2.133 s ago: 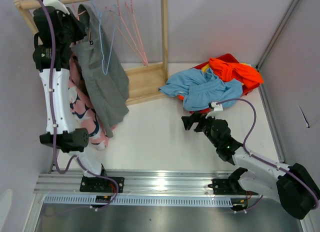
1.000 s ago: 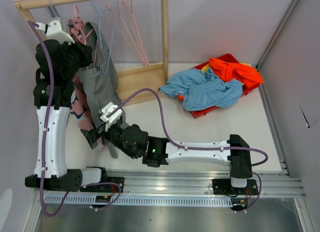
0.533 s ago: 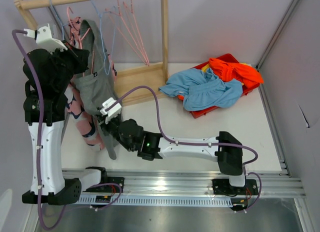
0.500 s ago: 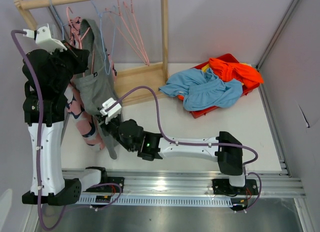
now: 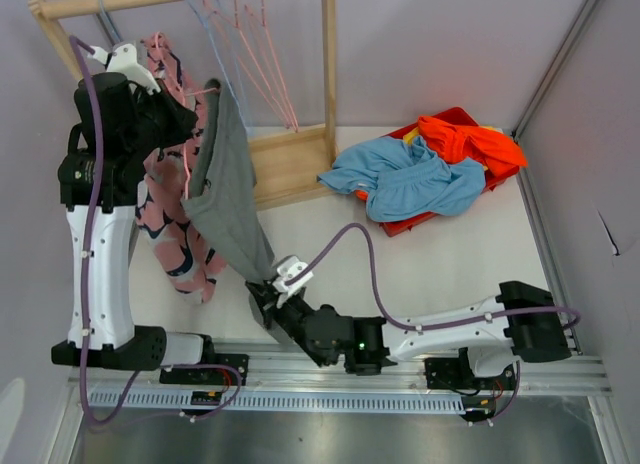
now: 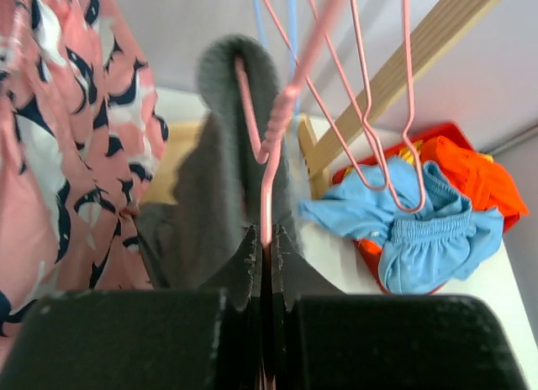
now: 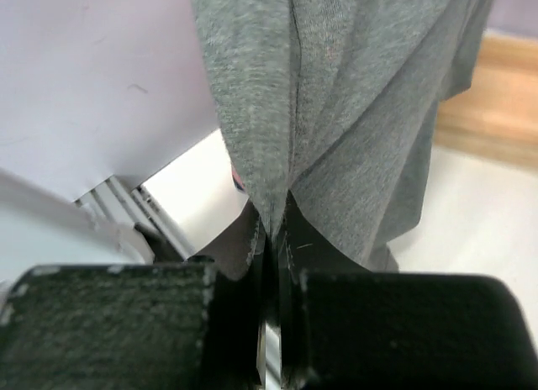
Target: Remove the shorts from the hanger
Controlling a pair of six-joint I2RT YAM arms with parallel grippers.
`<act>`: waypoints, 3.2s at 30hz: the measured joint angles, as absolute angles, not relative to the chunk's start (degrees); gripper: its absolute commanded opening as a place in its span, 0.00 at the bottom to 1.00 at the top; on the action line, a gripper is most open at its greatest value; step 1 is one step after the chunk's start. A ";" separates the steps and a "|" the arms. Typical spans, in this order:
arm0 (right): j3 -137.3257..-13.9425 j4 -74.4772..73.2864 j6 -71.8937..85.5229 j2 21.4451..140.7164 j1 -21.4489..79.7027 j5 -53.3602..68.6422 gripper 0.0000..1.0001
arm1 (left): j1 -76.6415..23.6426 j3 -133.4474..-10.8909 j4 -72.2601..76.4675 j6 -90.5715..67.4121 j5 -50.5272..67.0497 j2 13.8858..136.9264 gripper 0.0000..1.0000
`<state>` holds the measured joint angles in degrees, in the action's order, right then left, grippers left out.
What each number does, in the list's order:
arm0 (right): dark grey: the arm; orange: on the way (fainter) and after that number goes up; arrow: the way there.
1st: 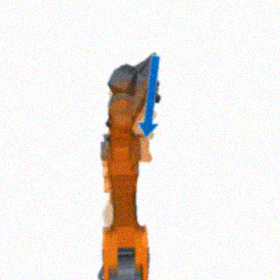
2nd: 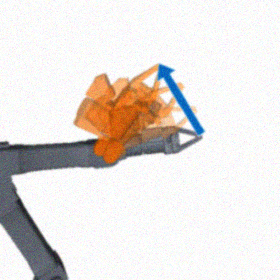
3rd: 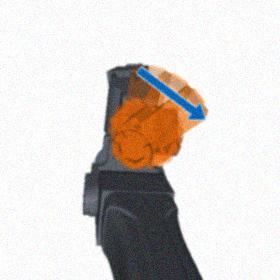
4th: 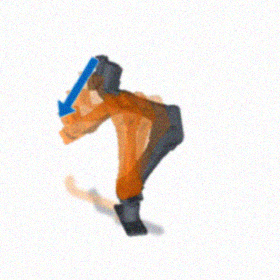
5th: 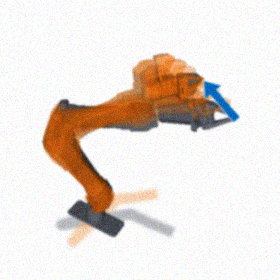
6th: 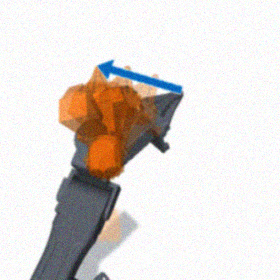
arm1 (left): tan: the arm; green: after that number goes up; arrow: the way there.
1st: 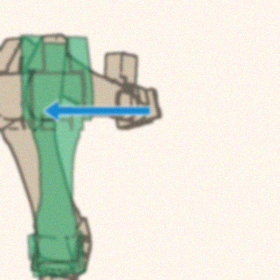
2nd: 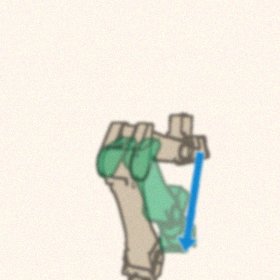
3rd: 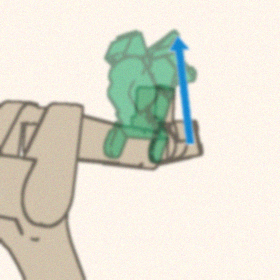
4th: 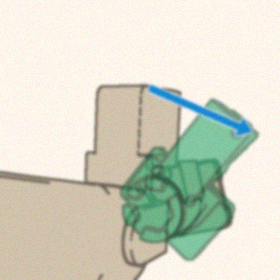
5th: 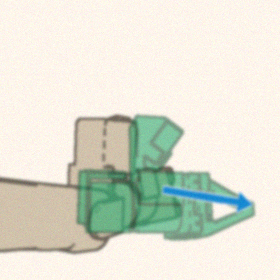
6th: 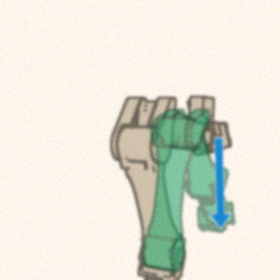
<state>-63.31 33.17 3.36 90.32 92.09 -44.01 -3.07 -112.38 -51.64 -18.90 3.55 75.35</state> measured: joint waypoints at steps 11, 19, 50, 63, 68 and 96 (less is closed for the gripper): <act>-54.94 27.38 8.62 90.30 96.16 -52.18 0.00 | -2.76 -126.10 -56.34 -17.43 3.70 81.67 0.00; -57.34 27.77 5.89 91.66 87.64 -46.87 0.00 | -2.44 -105.58 -47.42 -19.09 9.08 69.17 0.00; -57.71 14.87 14.68 82.17 20.38 -15.38 0.99 | -3.49 -97.80 -36.82 -13.87 -4.49 71.96 0.00; -22.57 30.37 26.68 64.58 34.28 -8.99 0.99 | -3.53 -126.89 -34.44 -11.88 -10.68 92.03 0.00; -22.24 33.67 27.27 65.30 34.17 -6.79 0.99 | -3.53 -136.94 -34.00 -11.16 -11.81 102.39 0.00; -21.43 36.80 27.44 65.54 34.17 -5.08 0.99 | -3.64 -119.57 -33.80 -11.51 -8.78 93.23 0.62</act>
<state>-21.43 36.80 27.44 65.54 34.17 -5.08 -3.64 -119.57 -33.80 -11.51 -8.78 93.23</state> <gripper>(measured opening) 0.993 0.514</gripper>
